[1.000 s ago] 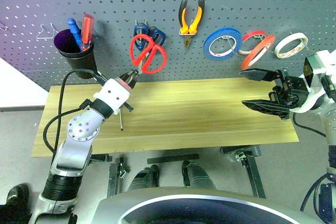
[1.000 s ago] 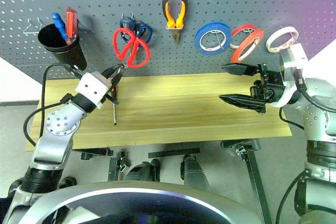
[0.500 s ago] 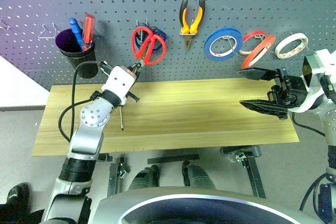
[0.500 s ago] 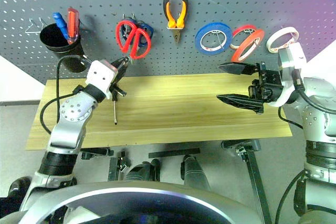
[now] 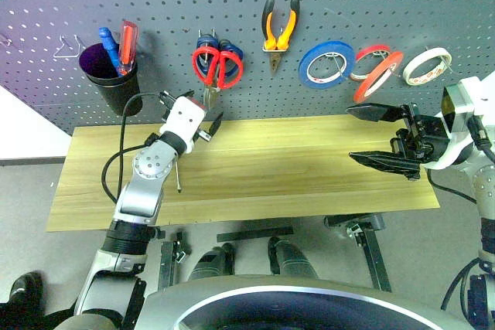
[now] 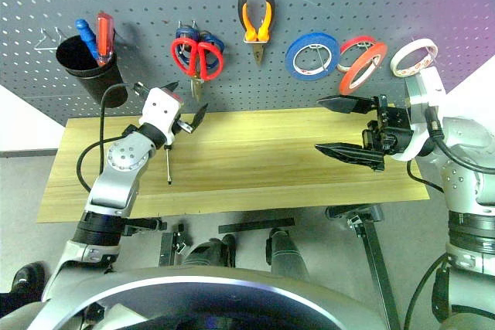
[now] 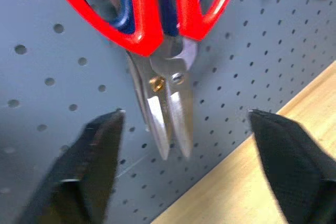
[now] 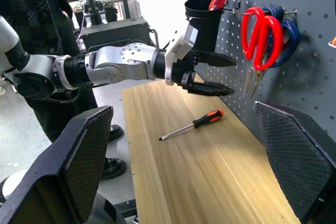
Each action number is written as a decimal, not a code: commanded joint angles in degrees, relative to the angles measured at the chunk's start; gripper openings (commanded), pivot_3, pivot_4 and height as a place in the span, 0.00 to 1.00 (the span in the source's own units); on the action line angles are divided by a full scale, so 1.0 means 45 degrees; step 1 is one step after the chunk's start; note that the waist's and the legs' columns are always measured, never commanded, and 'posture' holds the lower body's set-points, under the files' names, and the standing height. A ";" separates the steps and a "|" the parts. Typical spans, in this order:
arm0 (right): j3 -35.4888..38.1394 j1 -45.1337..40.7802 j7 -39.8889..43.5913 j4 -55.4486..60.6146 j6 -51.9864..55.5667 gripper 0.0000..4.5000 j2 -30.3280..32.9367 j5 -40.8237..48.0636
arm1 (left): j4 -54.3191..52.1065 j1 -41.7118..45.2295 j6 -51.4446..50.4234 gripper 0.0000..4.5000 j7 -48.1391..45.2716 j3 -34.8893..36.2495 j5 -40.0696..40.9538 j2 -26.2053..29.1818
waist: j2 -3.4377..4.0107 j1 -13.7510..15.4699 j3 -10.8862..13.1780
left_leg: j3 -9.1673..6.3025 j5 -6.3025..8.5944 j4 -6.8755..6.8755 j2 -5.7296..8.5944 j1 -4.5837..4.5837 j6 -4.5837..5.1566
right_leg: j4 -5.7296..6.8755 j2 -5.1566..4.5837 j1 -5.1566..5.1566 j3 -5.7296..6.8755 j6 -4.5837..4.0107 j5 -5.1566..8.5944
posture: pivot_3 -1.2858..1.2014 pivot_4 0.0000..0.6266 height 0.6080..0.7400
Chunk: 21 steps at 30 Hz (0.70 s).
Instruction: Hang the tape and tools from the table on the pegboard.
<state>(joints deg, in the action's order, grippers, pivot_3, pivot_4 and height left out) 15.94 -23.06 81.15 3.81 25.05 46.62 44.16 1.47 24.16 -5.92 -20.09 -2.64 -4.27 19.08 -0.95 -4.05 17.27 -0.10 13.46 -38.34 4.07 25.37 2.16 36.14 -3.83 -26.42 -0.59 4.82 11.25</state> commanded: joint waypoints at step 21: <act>-0.0641 -0.0027 -0.0002 0.0170 -0.0133 1.00 -0.0311 -0.0105 | -0.1015 -0.0824 -0.7422 0.99 0.1866 0.3233 0.1926 0.0098 | 0.0013 0.0048 -0.0063 | -0.0004 -0.0001 -0.0030 -0.0001 -0.0007 0.0002 | 0.0021 0.0000 0.0011 0.0003 -0.0006 -0.0006 | 0.46 0.45 1.00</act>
<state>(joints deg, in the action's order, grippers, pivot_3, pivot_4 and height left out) 12.50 -23.08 80.84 3.71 24.75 44.90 43.41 -4.61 18.83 -37.22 -13.78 9.94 3.71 19.81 -0.89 -3.84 16.99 -0.12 13.45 -38.50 4.07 25.33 2.17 36.24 -3.83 -26.36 -0.58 4.80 11.23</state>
